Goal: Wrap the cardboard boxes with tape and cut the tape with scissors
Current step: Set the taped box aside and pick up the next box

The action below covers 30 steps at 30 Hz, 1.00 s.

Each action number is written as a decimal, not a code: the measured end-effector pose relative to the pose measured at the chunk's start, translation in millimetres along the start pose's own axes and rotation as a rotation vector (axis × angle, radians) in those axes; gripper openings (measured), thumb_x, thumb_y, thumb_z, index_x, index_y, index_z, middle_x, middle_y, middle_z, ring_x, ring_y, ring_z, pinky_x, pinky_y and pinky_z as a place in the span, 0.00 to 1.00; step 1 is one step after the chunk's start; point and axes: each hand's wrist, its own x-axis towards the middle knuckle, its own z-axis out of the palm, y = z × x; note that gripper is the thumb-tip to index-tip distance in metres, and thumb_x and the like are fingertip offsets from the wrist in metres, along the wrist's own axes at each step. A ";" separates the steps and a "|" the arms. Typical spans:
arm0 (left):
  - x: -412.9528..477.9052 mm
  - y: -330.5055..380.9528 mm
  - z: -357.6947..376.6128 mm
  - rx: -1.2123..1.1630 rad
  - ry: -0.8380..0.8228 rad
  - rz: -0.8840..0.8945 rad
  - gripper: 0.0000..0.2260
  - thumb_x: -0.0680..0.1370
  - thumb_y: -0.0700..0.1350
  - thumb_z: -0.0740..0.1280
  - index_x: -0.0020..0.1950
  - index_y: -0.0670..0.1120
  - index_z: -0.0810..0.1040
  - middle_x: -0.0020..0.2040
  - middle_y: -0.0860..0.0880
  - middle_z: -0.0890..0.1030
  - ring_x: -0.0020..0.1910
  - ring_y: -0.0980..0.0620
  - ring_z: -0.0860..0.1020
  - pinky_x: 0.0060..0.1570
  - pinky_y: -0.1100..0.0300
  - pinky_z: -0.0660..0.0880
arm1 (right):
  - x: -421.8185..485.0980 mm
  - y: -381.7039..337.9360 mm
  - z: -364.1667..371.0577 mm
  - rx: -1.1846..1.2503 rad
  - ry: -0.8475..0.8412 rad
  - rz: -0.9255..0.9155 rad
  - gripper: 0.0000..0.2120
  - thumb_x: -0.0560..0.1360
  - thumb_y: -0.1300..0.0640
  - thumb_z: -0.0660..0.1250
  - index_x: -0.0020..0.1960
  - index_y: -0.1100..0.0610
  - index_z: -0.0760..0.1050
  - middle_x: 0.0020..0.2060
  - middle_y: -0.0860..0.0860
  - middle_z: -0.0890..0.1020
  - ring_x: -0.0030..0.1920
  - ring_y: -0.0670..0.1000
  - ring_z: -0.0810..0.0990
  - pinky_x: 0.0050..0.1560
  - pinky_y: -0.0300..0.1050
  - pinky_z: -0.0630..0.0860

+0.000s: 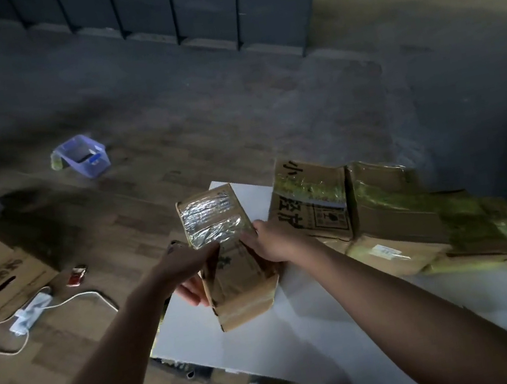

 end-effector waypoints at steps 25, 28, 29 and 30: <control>-119.3 41.6 239.3 0.124 -0.101 0.102 0.29 0.80 0.61 0.55 0.50 0.36 0.80 0.37 0.36 0.84 0.36 0.43 0.84 0.34 0.57 0.81 | -215.7 168.4 22.5 0.142 0.085 0.147 0.28 0.80 0.39 0.50 0.71 0.57 0.67 0.61 0.58 0.77 0.51 0.57 0.78 0.40 0.42 0.68; -109.6 56.5 253.0 0.174 -0.154 0.126 0.30 0.80 0.61 0.54 0.53 0.35 0.79 0.40 0.36 0.84 0.36 0.43 0.84 0.35 0.57 0.81 | -226.0 185.3 18.0 0.187 0.144 0.210 0.26 0.80 0.41 0.53 0.68 0.58 0.70 0.61 0.58 0.78 0.55 0.57 0.77 0.47 0.43 0.70; -105.4 59.8 257.2 0.184 -0.160 0.138 0.29 0.80 0.62 0.54 0.54 0.36 0.79 0.42 0.36 0.84 0.36 0.44 0.83 0.36 0.56 0.82 | -228.4 189.4 16.4 0.213 0.165 0.234 0.25 0.80 0.42 0.54 0.67 0.58 0.71 0.61 0.58 0.78 0.57 0.58 0.77 0.50 0.44 0.70; -100.8 63.1 261.5 0.182 -0.159 0.154 0.29 0.80 0.62 0.54 0.54 0.37 0.79 0.43 0.38 0.84 0.36 0.45 0.83 0.37 0.55 0.82 | -230.0 192.7 14.7 0.233 0.174 0.268 0.25 0.79 0.41 0.55 0.65 0.58 0.72 0.59 0.58 0.79 0.57 0.58 0.77 0.51 0.45 0.71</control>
